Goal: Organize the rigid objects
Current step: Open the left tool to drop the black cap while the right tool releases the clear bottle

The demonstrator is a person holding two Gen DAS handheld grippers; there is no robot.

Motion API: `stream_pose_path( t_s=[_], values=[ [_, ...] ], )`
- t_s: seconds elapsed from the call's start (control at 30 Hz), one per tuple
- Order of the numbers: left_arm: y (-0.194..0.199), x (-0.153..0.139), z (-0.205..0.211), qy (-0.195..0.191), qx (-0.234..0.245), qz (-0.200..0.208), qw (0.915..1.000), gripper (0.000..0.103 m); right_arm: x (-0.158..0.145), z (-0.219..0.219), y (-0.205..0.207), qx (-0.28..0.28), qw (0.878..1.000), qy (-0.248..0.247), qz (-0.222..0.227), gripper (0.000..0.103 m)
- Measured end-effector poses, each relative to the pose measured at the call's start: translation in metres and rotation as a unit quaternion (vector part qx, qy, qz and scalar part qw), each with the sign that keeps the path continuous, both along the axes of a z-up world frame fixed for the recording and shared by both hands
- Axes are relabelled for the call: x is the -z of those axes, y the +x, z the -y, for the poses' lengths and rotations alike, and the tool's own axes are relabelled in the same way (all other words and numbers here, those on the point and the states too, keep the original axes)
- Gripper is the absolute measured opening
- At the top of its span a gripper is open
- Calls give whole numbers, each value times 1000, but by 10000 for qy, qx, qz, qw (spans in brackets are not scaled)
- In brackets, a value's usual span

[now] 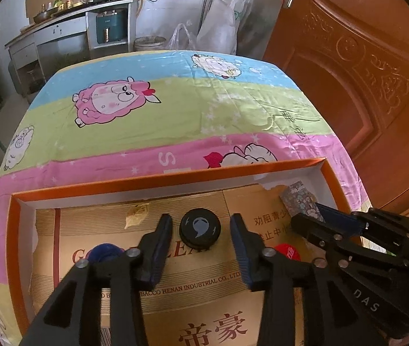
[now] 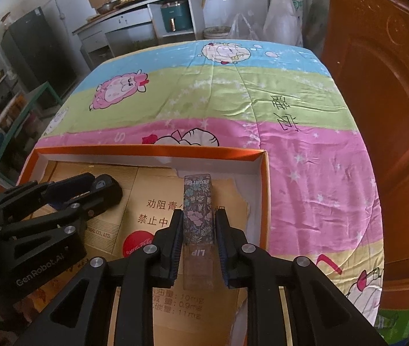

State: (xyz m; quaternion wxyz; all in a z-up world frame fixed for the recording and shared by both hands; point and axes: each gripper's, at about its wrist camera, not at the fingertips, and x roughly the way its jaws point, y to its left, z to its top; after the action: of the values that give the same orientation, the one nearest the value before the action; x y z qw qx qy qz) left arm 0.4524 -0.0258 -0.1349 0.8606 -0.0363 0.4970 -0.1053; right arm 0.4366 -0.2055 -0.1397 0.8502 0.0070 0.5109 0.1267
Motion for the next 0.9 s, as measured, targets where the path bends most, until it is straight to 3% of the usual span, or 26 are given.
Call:
stream_pose_path(
  t_s=[0.2, 0.9],
  values=[
    [-2, -2, -1, 81, -26, -4, 10000, 52, -5, 2, -8, -7, 10000, 37, 76, 32],
    [-65, -53, -18, -16, -219, 521, 9984, 52, -34, 1, -69, 90, 9996, 156, 205, 32]
  ],
)
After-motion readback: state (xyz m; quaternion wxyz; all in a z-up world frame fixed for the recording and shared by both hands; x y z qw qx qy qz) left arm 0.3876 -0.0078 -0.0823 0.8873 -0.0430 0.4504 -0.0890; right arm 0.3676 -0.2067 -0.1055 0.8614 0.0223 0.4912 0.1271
